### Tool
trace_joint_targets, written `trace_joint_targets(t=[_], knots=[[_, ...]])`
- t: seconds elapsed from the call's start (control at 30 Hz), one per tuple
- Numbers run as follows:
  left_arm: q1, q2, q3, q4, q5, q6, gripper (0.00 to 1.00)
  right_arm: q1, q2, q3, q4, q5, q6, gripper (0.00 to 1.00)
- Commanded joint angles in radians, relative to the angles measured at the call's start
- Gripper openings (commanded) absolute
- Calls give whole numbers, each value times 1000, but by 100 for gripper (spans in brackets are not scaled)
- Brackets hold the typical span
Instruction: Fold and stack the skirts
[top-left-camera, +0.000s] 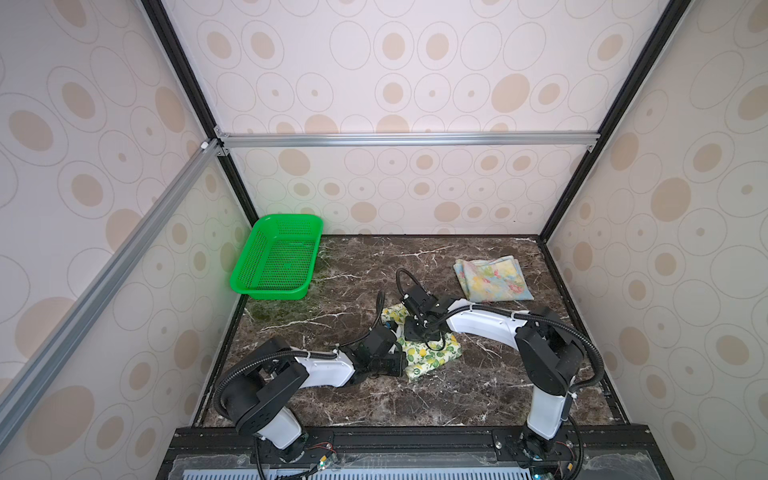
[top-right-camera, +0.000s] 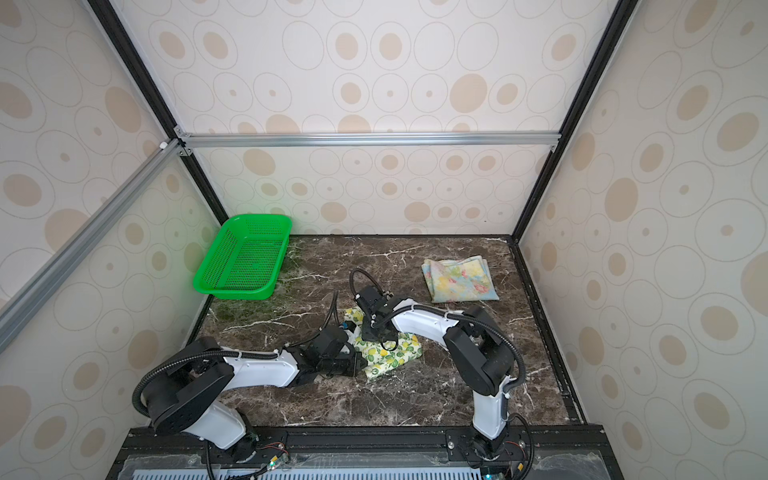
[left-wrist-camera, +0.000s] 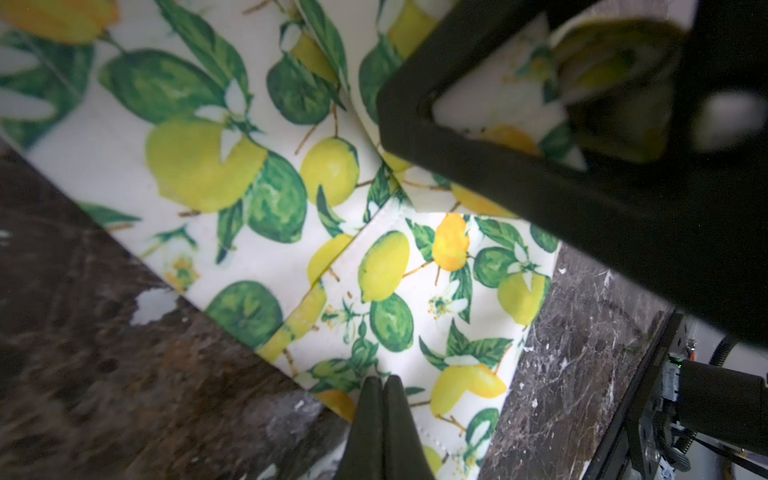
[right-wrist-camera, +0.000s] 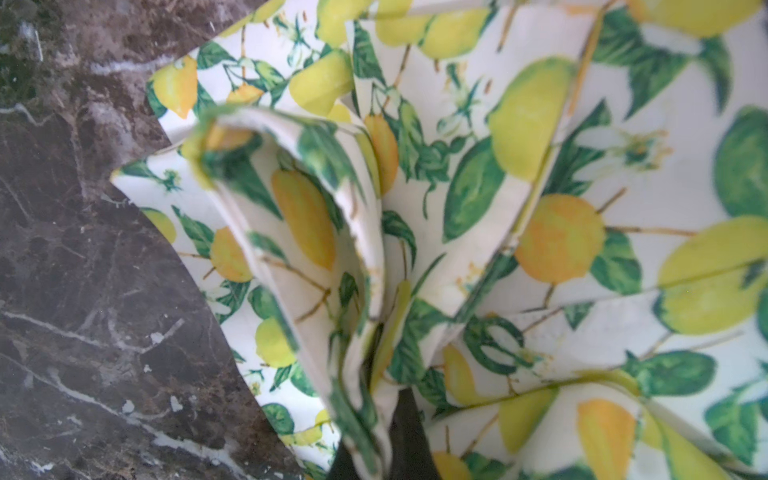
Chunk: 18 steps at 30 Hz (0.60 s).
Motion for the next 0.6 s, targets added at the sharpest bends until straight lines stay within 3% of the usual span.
trace_joint_targets(t=[0.0, 0.07, 0.17, 0.57], knots=[[-5, -18, 20, -74, -48, -3, 0, 14, 20, -12, -11, -4, 14, 15], [1, -47, 32, -121, -75, 11, 0, 16, 19, -7, -8, -10, 13, 27], [19, -92, 48, -177, -109, 24, 0, 21, 8, -1, -5, -17, 14, 35], [105, -126, 59, -191, -122, 37, 0, 27, -108, 17, 10, -57, 29, 47]])
